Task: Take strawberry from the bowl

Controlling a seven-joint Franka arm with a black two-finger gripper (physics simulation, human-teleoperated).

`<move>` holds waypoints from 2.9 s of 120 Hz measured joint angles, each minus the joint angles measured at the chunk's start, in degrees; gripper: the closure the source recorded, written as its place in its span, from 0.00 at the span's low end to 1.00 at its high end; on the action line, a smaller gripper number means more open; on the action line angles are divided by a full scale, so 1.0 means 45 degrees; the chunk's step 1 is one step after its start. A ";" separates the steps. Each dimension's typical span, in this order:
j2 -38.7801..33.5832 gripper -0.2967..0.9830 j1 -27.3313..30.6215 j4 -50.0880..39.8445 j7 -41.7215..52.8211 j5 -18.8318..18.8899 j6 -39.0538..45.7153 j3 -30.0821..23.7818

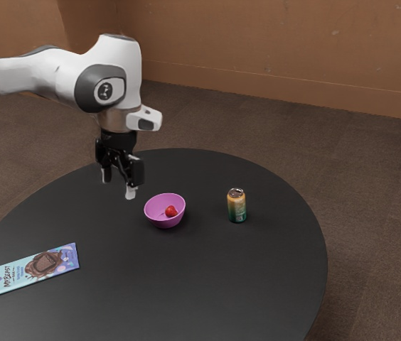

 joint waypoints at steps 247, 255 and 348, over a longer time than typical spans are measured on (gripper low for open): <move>0.5591 0.44 0.0507 0.1228 1.6401 -0.0040 0.8312 0.0126; 0.5597 0.44 0.0499 0.1232 1.6496 -0.0270 0.8396 0.0202; 0.6022 0.45 0.0521 0.1526 1.7086 -0.0761 0.8944 0.0364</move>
